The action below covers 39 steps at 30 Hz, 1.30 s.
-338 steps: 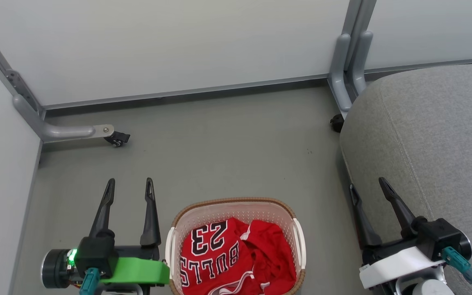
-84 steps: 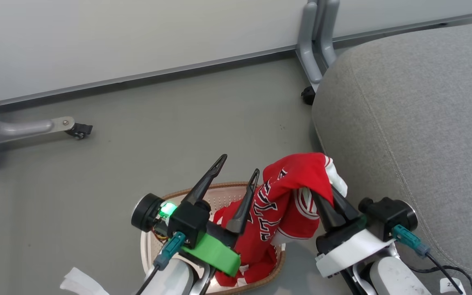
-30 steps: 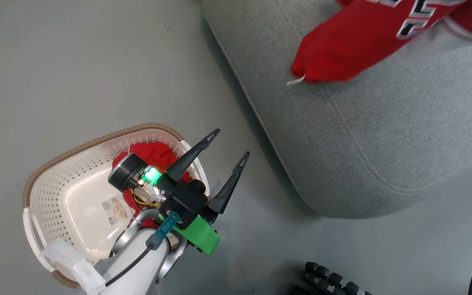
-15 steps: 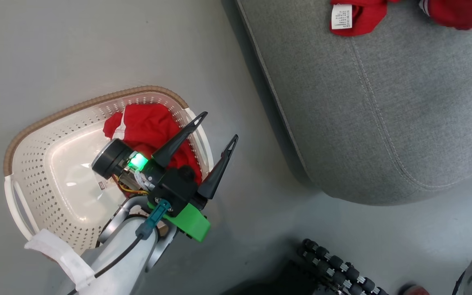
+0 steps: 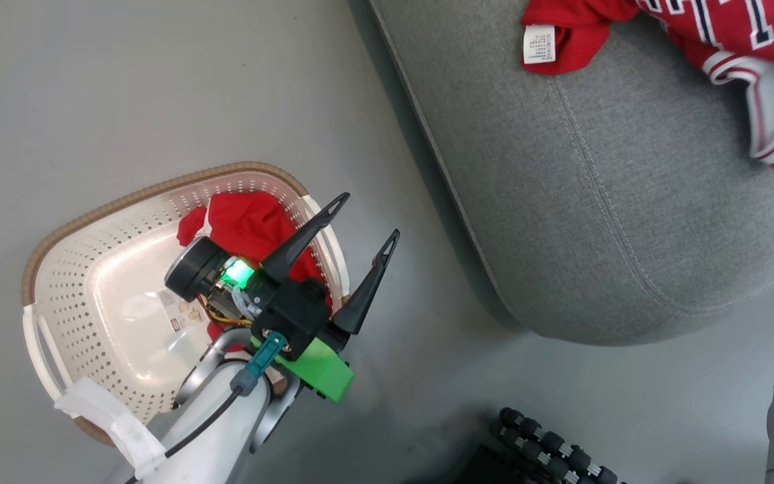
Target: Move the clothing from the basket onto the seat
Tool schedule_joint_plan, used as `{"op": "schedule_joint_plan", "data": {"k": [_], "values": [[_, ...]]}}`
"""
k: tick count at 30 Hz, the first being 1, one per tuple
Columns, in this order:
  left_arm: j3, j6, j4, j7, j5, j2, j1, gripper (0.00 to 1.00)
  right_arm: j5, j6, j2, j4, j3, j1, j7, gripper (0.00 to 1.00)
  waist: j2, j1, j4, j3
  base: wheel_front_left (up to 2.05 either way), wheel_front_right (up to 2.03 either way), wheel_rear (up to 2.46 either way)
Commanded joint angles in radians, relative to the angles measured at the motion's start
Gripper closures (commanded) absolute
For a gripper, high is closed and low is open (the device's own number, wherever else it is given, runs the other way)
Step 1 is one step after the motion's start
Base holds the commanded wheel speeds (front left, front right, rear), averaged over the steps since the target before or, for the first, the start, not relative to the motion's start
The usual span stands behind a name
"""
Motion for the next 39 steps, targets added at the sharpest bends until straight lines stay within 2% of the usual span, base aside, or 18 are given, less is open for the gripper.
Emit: {"op": "schedule_joint_plan", "data": {"k": [1,6,11,16,21,30,39], "values": [[0.003,0.006,0.013,-0.013,-0.011,-0.008,0.015,0.00,-0.014,-0.001,0.006,-0.018,0.019,0.046,-0.001,0.00,0.0000,-0.0001,0.014,-0.054,0.00,0.00,0.00],[0.013,0.016,0.076,-0.041,-0.047,-0.047,0.026,0.00,-0.006,-0.001,0.007,-0.043,0.100,0.171,-0.001,0.00,0.0000,-0.0001,0.060,-0.140,0.00,0.00,0.00],[0.050,0.041,0.136,-0.056,-0.077,-0.090,0.043,0.00,0.058,-0.001,0.006,-0.063,0.259,0.280,-0.001,0.00,0.0000,-0.0001,0.130,-0.227,0.00,0.00,0.00],[0.132,0.062,0.100,-0.055,-0.109,-0.133,0.103,0.00,0.096,-0.001,0.005,-0.106,0.380,0.354,-0.001,0.00,0.0000,-0.0001,0.218,-0.293,0.00,0.00,0.00],[0.221,0.078,0.064,-0.055,-0.099,-0.170,0.174,0.00,0.055,-0.001,0.006,-0.167,0.485,0.399,-0.001,0.00,0.0000,-0.0001,0.301,-0.340,0.00,0.00,0.00],[0.328,0.111,0.002,-0.055,-0.115,-0.194,0.272,0.00,0.006,-0.001,0.006,-0.222,0.540,0.425,-0.001,0.00,0.0000,-0.0001,0.414,-0.414,0.00,0.00,0.00],[0.401,0.163,-0.078,-0.055,-0.106,-0.194,0.379,0.00,0.031,-0.001,0.006,-0.270,0.543,0.477,-0.001,0.00,0.0000,-0.0001,0.438,-0.503,0.00,0.00,0.00]]}}
